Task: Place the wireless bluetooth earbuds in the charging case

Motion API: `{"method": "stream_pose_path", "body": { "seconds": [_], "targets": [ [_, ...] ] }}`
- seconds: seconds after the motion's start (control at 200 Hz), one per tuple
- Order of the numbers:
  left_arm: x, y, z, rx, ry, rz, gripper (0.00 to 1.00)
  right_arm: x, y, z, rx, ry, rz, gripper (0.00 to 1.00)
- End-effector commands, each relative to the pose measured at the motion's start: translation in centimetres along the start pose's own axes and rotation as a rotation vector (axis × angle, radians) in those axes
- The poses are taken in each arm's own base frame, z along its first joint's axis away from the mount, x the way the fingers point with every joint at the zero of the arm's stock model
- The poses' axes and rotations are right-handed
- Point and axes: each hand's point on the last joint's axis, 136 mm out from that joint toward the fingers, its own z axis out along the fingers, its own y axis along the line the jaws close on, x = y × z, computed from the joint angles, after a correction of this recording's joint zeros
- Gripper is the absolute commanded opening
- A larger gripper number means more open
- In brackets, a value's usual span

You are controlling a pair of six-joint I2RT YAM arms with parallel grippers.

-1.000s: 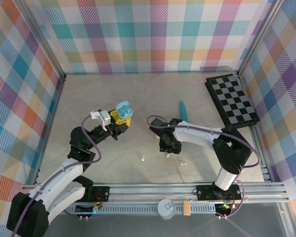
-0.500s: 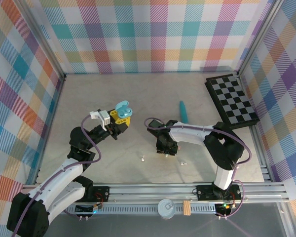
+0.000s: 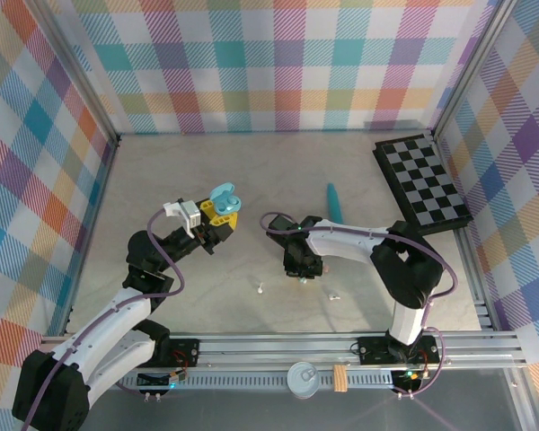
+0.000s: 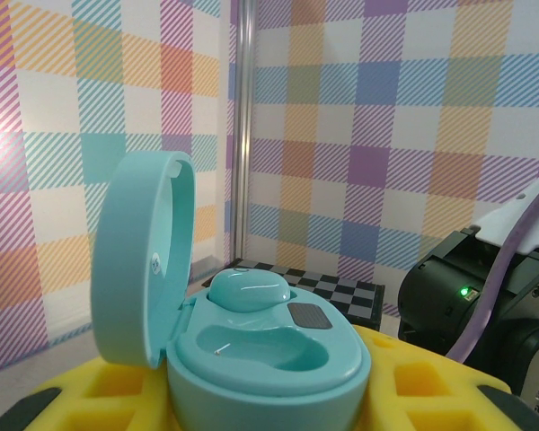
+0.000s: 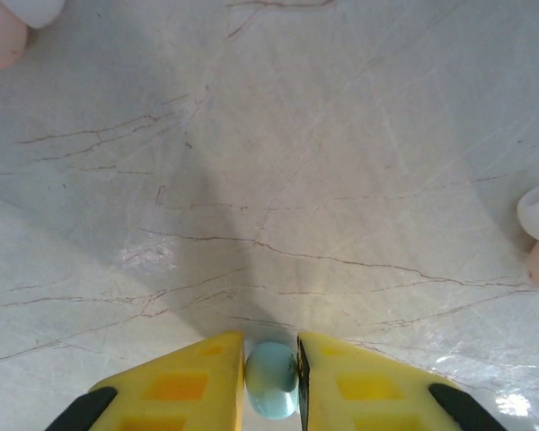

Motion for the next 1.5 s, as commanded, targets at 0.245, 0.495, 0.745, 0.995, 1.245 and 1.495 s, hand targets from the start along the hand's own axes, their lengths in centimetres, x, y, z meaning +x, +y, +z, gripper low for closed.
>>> {"method": "stream_pose_path", "body": {
  "seconds": [0.245,0.495,0.745,0.995,1.245,1.495],
  "targets": [
    [-1.6,-0.1,-0.3,0.003,-0.061,0.037,0.27,-0.6,-1.6,-1.6,0.142,-0.050,-0.094,0.30],
    [-1.6,0.9,-0.6,-0.049,-0.063,0.051,0.26,-0.6,-2.1,-2.6,0.290,-0.089,-0.173,0.35],
    [-2.2,3.4,-1.4,-0.161,-0.058,0.076,0.26,-0.2,-1.6,-1.8,0.340,-0.080,-0.198,0.35],
    [-2.4,3.8,-1.5,-0.168,-0.063,0.072,0.26,0.0,-0.8,-1.2,0.346,-0.069,-0.218,0.34],
    [-2.3,3.8,-1.5,-0.163,-0.064,0.067,0.26,0.6,-1.1,-1.2,0.358,-0.046,-0.206,0.34],
    [-2.3,3.8,-1.5,-0.157,-0.071,0.061,0.26,1.4,-1.8,-0.3,0.376,-0.018,-0.191,0.32]
  ]
}}
